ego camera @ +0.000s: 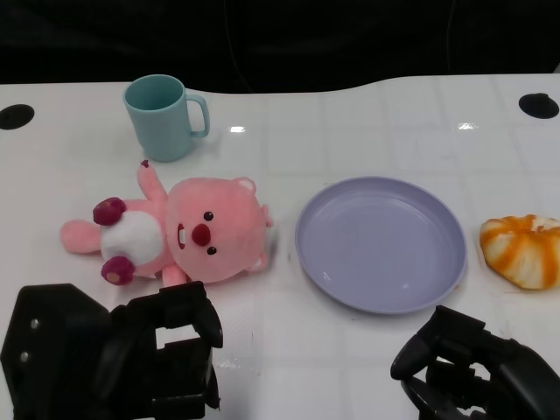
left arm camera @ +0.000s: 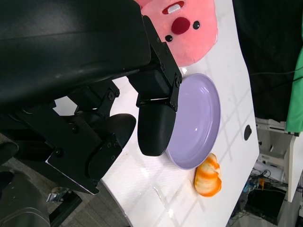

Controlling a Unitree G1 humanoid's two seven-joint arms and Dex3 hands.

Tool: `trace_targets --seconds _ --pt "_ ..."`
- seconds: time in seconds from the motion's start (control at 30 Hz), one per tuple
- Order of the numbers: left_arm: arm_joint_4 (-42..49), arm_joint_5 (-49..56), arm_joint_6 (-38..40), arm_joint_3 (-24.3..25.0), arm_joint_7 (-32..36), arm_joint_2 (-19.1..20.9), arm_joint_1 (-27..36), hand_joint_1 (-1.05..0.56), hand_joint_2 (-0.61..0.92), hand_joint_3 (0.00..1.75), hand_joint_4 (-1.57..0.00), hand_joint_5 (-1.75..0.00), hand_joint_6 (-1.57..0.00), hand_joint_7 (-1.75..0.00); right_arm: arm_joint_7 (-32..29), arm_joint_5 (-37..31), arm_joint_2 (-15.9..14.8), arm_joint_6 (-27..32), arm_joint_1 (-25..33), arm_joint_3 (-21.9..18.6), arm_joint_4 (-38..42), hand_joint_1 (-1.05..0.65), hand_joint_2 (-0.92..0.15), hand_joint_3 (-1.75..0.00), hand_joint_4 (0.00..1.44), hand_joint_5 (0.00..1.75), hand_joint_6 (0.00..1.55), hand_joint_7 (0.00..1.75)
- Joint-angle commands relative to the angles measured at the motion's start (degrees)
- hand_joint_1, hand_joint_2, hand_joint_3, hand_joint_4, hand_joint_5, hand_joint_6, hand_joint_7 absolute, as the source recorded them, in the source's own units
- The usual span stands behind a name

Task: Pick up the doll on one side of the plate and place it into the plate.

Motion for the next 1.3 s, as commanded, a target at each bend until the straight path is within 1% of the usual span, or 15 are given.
trace_targets --seconds 0.03,0.7,0.83,0.9,0.97,1.03,1.1,1.2,1.3 --pt "0.6 0.1 -0.5 0.6 -0.6 1.0 -0.3 -0.04 0.39 1.51 -0.90 -1.75 -0.82 -1.66 -0.3 0.2 -0.1 0.3 -0.2 -0.3 -0.2 -0.31 -0.92 -0.48 0.68 1.75 0.50 1.63" --pt "0.4 0.3 -0.3 0.6 -0.4 1.3 -0.6 -0.05 0.39 1.52 -0.90 -1.75 -0.80 -1.67 -0.3 0.2 -0.2 0.4 -0.5 -0.3 -0.2 -0.31 -0.92 -0.47 0.67 1.75 0.50 1.63" --pt "0.3 -0.5 -0.1 1.0 -0.3 0.8 -0.6 -0.04 0.40 1.52 -0.88 -1.75 -0.78 -1.65 -0.3 0.1 -0.3 0.2 -0.5 -0.4 -0.1 -0.31 -0.92 -0.47 0.67 1.75 0.50 1.62" --pt "0.2 -0.8 0.0 1.1 -0.1 0.4 -0.5 -0.04 0.41 1.49 -0.86 -1.75 -0.78 -1.62 -0.3 0.2 -0.3 0.4 -0.5 -0.4 -0.2 -0.30 -0.92 -0.47 0.67 1.75 0.50 1.62" --pt "0.0 -0.6 0.0 1.2 0.3 0.1 -0.5 -0.04 0.44 1.41 -0.80 -1.74 -0.77 -1.54 -0.4 0.3 -0.2 0.8 -0.5 -0.4 -0.4 -0.31 -0.92 -0.47 0.68 1.75 0.50 1.62" --pt "0.1 -0.6 -0.8 1.4 0.3 -0.4 -0.3 -0.03 0.46 1.37 -0.76 -1.71 -0.75 -1.48 -0.3 0.3 -0.2 0.5 -0.4 -0.3 -0.2 -0.31 -0.92 -0.47 0.68 1.75 0.50 1.62" --pt "0.3 -0.6 -1.8 1.7 0.1 -0.9 -0.2 -0.02 0.47 1.36 -0.74 -1.69 -0.75 -1.44 -0.3 0.5 -0.1 0.6 -0.4 -0.2 -0.2 -0.30 -0.92 -0.47 0.68 1.75 0.50 1.62" --pt "0.1 -0.7 -2.4 2.1 0.3 -1.3 -0.1 -0.04 0.44 1.39 -0.73 -1.64 -0.74 -1.36 -0.4 0.5 -0.1 1.1 -0.4 0.0 -0.6 -0.30 -0.92 -0.48 0.68 1.75 0.50 1.63" --pt "0.1 -0.7 -3.8 2.6 0.0 -1.8 0.0 -0.07 0.45 1.35 -0.71 -1.59 -0.71 -1.29 -0.4 0.1 -0.2 0.7 -0.3 0.2 -0.7 -0.30 -0.92 -0.48 0.68 1.75 0.50 1.63"
